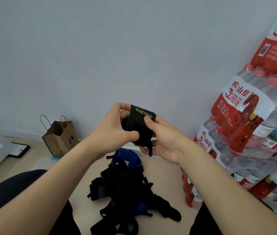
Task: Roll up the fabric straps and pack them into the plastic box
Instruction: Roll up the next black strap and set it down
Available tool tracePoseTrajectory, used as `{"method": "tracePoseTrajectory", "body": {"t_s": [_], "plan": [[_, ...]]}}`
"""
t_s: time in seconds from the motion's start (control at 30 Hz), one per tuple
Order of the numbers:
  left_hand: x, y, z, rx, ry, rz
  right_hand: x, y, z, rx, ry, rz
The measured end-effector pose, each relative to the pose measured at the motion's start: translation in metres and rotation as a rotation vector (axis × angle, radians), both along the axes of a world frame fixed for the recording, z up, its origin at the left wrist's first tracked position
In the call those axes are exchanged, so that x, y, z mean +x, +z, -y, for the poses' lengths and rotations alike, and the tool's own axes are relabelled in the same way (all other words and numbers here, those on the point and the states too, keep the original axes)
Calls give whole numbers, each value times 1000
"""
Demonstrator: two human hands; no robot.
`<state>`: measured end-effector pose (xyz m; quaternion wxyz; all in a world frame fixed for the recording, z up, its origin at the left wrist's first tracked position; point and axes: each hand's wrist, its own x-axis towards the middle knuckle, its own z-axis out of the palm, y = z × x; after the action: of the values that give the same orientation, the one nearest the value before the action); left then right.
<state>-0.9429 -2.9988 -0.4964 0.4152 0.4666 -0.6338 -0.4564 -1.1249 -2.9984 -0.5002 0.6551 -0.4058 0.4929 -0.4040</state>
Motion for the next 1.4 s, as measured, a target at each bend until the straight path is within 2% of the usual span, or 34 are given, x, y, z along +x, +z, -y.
{"method": "tracePoseTrajectory", "body": {"t_s": [0.1,0.23,0.47,0.53,0.67,0.8,0.87,0.93,1.0,1.07,1.17,1.27,1.4], "plan": [[-8,1,-7,-205,33,71,3,1,0,-173,-52,32],[-25,-12,-15,-557,228,343,11,-2,-2,-366,-211,27],[-30,-19,-11,-569,252,379,13,-9,-6,-569,-319,-142],[-27,-17,-8,-566,268,385,12,-5,-6,-496,-275,-79],[-26,-14,-7,-664,233,355,6,8,-3,-200,-127,188],[-24,-18,-6,-800,182,406,-6,10,0,-10,10,274],[-25,-19,-7,-824,173,435,-12,9,1,-10,47,233],[-26,-20,-8,-724,114,433,-16,6,4,-141,-33,111],[-26,-18,-8,-509,17,364,-15,5,7,-356,-152,-96],[-26,-11,-8,-236,-38,196,-17,4,9,-551,-218,-288],[-25,0,-4,149,-10,-128,-16,4,7,-655,-128,-367],[-21,1,-5,193,40,-116,-12,-1,6,-613,-56,-414],[-19,-4,-10,122,-53,24,-9,-4,9,-500,-153,-435]]}}
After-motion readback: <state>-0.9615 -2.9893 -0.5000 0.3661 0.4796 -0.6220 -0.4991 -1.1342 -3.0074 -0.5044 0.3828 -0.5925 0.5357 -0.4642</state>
